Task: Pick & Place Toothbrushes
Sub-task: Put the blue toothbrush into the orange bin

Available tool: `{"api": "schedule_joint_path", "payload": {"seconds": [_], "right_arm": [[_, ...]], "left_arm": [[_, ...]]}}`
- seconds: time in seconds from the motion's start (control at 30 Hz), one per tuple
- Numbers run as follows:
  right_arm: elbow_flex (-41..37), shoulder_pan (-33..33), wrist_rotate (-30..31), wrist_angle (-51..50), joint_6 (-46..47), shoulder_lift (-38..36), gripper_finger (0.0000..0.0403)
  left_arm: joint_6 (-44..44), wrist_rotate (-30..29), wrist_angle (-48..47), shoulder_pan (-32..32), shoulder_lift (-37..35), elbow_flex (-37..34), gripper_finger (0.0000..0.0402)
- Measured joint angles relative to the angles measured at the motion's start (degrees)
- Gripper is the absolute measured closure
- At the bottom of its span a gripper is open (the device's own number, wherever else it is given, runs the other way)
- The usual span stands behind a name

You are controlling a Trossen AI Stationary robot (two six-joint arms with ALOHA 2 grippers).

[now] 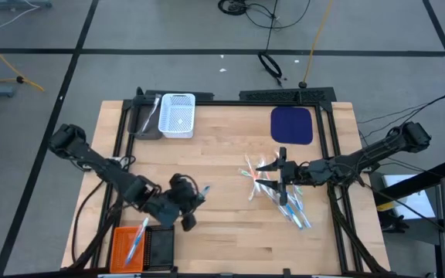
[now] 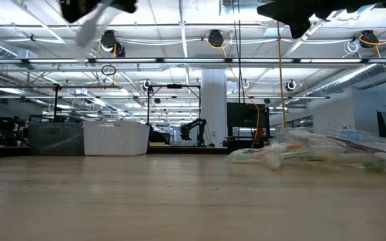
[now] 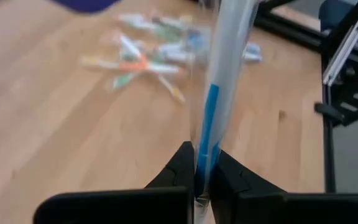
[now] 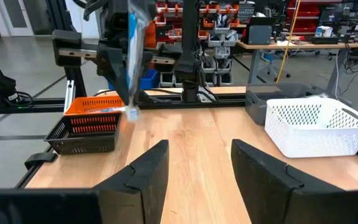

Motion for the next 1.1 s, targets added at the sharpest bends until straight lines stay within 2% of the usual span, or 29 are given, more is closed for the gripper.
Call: {"api": "schedule_joint_path", "payload": {"seconds": [0.23,0.43,0.6,0.77,0.93,1.1], "right_arm": [[0.0,0.0,0.0,-0.02,0.0,0.0,0.0239],[0.0,0.0,-0.02,0.08,-0.55,0.0,0.0243],[0.0,0.0,-0.02,0.93,-0.68,0.02,0.0243],[0.0,0.0,-0.02,1.73,-0.88,0.04,0.0245],[0.0,0.0,0.0,1.8,-1.14,-0.23,0.0247],[0.0,0.0,0.07,1.84,-1.21,-0.6,0.0248]], "left_arm": [[-13.94,2.39,-8.95,-5.57,0.07,0.0,0.0382],[-25.38,5.07,-15.06,-10.44,0.11,0.0,0.0392],[-34.46,5.36,-18.69,-15.4,0.11,0.0,0.0381],[-43.32,4.92,-21.91,-20.59,0.11,0.0,0.0394],[-55.56,4.78,-28.64,-25.3,0.11,0.0,0.0379],[-66.47,4.74,-31.35,-30.11,0.11,0.0,0.0394]]}}
